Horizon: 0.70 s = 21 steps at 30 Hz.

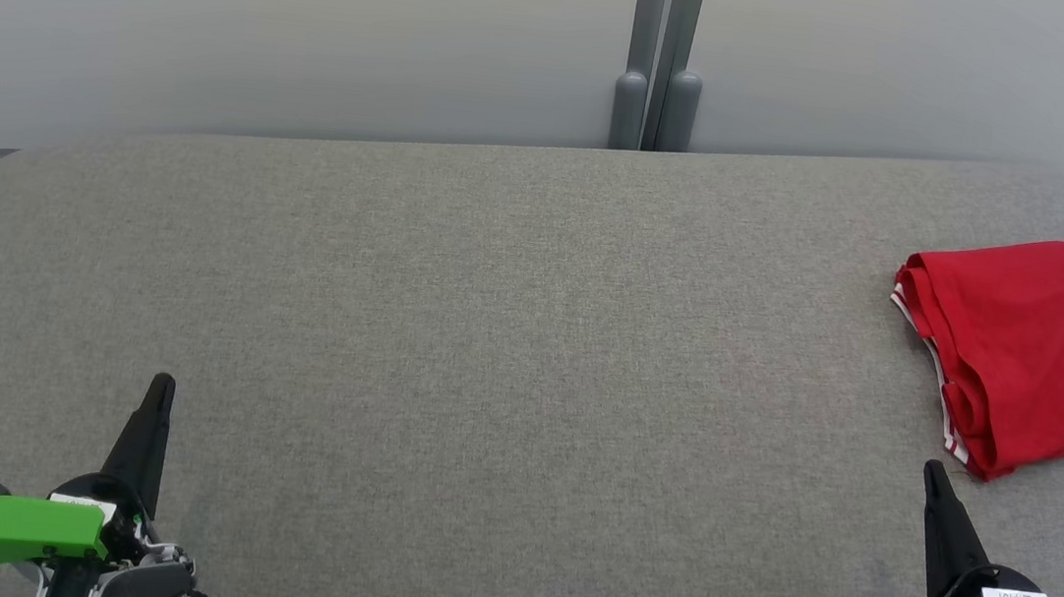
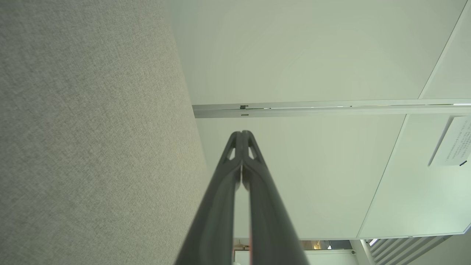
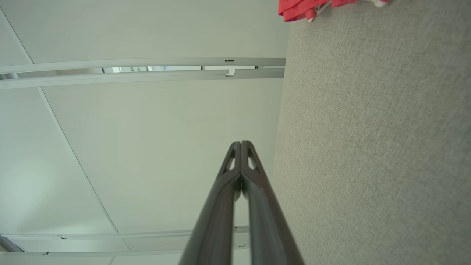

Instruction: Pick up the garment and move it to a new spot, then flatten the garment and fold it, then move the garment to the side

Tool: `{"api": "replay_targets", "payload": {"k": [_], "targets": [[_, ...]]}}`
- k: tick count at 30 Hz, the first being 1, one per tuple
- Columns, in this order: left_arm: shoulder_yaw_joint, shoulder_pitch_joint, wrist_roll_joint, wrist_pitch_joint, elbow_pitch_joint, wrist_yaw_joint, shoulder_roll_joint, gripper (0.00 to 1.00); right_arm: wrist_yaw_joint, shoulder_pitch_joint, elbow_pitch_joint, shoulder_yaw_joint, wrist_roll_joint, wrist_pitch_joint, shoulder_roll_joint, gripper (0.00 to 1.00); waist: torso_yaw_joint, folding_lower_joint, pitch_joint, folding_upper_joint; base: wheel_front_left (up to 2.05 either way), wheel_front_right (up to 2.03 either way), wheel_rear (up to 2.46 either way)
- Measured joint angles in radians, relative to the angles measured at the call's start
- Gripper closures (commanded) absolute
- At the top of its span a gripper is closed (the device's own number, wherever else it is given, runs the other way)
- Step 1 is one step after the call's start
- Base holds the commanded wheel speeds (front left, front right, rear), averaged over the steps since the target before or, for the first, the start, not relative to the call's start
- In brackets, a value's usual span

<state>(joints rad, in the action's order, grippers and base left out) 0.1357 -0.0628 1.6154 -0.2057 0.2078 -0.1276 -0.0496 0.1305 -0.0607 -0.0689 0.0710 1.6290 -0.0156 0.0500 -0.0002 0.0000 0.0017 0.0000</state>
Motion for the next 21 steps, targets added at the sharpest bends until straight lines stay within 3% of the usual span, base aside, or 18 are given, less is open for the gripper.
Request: {"api": "replay_targets", "payload": {"k": [21], "targets": [[0.0, 0.0, 0.0, 0.0, 0.0, 0.0, 0.0, 1.0, 0.0, 0.0, 0.0, 0.0, 0.0, 0.0, 0.0, 1.0, 0.0, 0.0, 0.0, 0.0, 0.0, 0.0, 0.0]]}}
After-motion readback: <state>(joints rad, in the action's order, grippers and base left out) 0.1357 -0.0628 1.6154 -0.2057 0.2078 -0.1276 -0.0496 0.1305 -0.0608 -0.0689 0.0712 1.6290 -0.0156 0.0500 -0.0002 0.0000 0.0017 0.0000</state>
